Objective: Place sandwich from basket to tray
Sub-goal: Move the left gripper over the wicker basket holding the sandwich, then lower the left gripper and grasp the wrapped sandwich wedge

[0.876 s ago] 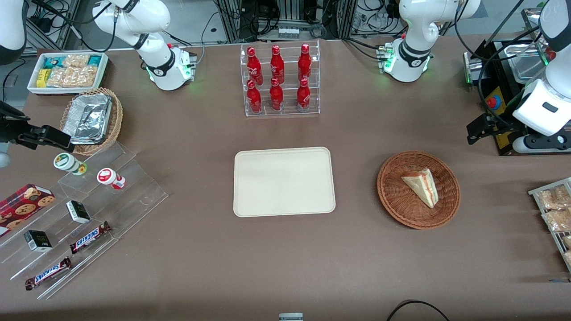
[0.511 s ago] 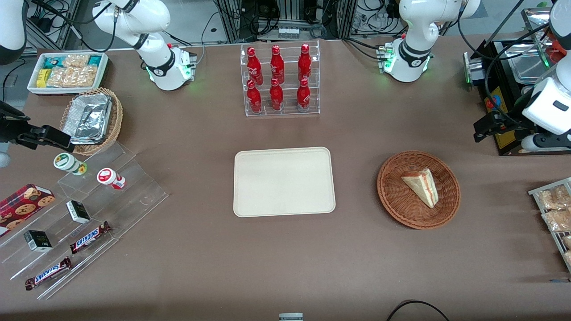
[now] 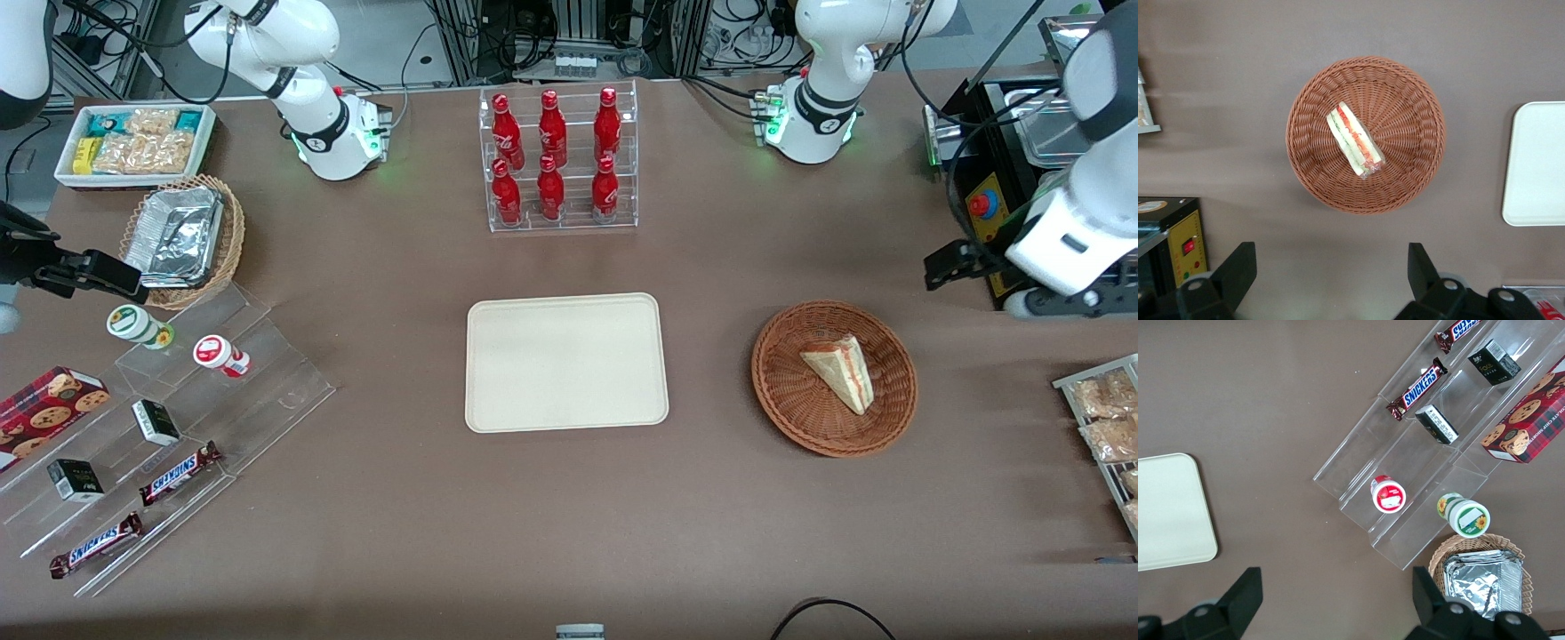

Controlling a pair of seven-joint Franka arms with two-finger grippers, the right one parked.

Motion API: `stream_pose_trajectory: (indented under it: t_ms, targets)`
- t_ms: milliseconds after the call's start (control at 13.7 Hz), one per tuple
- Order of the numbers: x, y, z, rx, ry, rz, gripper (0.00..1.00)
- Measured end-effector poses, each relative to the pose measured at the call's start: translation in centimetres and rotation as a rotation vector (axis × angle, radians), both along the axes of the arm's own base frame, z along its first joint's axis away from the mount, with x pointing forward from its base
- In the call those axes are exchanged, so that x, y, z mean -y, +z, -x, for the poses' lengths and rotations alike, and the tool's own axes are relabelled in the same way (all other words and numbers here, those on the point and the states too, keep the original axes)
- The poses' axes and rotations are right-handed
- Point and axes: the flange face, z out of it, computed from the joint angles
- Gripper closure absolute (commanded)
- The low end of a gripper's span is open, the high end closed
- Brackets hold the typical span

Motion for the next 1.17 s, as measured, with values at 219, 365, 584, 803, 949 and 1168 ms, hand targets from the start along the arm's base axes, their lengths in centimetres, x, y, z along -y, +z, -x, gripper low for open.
stream_pose_trajectory:
  t_ms: [219,365,584,803,949,1168]
  targets:
    - [-0.2,-5.7,-0.1,0.029,0.080,-0.010,0.00]
    - [-0.2,-10.0,0.2,0.082,0.203,-0.010,0.00]
    - [0.0,-15.9,1.5,0.159,0.378,0.004,0.00]
    - [0.4,-19.8,2.5,0.137,0.436,0.002,0.00]
    - [0.8,-21.6,2.5,0.131,0.437,0.005,0.00]
    - [1.2,-24.3,2.5,0.129,0.441,0.010,0.00]
